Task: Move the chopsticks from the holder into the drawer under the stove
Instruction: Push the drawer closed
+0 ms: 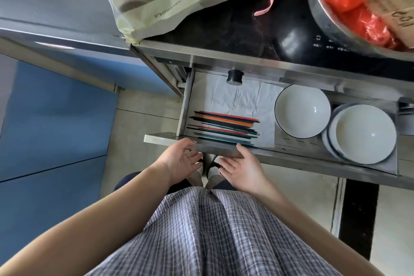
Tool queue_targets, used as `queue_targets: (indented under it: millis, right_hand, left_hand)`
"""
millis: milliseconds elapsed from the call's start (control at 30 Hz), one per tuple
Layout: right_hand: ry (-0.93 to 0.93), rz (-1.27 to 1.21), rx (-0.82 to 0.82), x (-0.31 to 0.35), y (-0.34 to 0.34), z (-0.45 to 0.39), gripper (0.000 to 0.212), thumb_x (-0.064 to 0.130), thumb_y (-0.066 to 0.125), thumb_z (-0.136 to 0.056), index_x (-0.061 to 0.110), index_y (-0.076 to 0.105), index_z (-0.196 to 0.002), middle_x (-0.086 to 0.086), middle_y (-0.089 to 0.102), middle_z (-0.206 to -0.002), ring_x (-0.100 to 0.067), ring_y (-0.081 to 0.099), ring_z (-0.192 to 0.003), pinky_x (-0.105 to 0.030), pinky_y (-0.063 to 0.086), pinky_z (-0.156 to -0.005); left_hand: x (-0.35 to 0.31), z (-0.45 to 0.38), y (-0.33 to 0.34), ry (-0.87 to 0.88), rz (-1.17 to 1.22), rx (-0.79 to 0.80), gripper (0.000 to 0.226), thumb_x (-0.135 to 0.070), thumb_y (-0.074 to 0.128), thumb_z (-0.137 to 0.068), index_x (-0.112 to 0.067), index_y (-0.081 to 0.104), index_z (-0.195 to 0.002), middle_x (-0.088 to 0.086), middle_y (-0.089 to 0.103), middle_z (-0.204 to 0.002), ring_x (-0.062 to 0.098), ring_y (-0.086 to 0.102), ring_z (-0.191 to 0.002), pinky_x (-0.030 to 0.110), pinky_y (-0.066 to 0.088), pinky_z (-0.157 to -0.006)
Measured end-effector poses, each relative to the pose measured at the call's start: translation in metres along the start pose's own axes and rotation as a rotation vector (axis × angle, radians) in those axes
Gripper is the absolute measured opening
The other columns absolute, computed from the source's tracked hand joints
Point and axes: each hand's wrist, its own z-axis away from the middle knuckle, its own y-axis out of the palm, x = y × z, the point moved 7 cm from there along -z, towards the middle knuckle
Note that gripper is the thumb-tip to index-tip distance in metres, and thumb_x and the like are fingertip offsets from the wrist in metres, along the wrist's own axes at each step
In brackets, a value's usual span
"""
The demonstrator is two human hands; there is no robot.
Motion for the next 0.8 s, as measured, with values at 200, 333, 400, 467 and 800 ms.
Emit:
queue_targets:
  millis: [200, 333, 400, 467, 800]
  right_hand:
    - [-0.031, -0.023, 0.008, 0.013, 0.013, 0.003, 0.072, 0.031, 0.054, -0.091, -0.002, 0.02, -0.145, -0.017, 0.041, -0.146, -0.024, 0.042, -0.133, -0.041, 0.029, -0.111]
    - [-0.062, -0.059, -0.001, 0.027, 0.024, 0.003, 0.07, 0.028, 0.053, -0.092, -0.003, 0.018, -0.145, -0.018, 0.04, -0.146, -0.027, 0.042, -0.133, -0.044, 0.027, -0.114]
    - [-0.071, -0.045, -0.008, 0.034, 0.029, 0.002, 0.064, 0.024, 0.05, -0.093, -0.002, 0.021, -0.144, -0.018, 0.042, -0.144, -0.028, 0.043, -0.132, -0.044, 0.027, -0.113]
    - [-0.081, -0.023, -0.012, 0.039, 0.032, 0.001, 0.052, 0.017, 0.045, -0.094, 0.0, 0.029, -0.141, -0.019, 0.043, -0.144, -0.029, 0.043, -0.132, -0.045, 0.026, -0.113]
    - [-0.162, 0.061, -0.045, 0.071, 0.054, -0.004, 0.044, 0.002, 0.031, -0.092, -0.003, 0.034, -0.136, -0.019, 0.045, -0.141, -0.028, 0.045, -0.131, -0.045, 0.027, -0.113]
  left_hand:
    - [-0.007, -0.005, 0.01, 0.035, 0.08, -0.008, 0.005, -0.012, 0.048, -0.089, -0.009, 0.052, -0.089, 0.013, 0.05, -0.101, 0.026, 0.05, -0.11, 0.041, 0.035, -0.106]
    - [-0.02, -0.008, 0.019, 0.056, 0.143, 0.012, 0.041, -0.022, 0.047, -0.088, -0.009, 0.041, -0.127, 0.016, 0.048, -0.118, 0.028, 0.049, -0.121, 0.045, 0.032, -0.111]
    - [-0.027, -0.007, 0.025, 0.069, 0.14, 0.028, 0.043, -0.022, 0.048, -0.088, -0.007, 0.041, -0.128, 0.016, 0.05, -0.111, 0.027, 0.051, -0.112, 0.042, 0.036, -0.109]
    - [-0.031, -0.009, 0.029, 0.083, 0.129, 0.014, 0.024, -0.019, 0.049, -0.089, -0.007, 0.048, -0.109, 0.017, 0.047, -0.112, 0.028, 0.049, -0.105, 0.041, 0.038, -0.103]
    - [-0.063, -0.02, 0.052, 0.139, 0.121, 0.047, 0.011, -0.013, 0.051, -0.088, -0.009, 0.05, -0.098, 0.02, 0.044, -0.132, 0.028, 0.045, -0.124, 0.046, 0.029, -0.11]
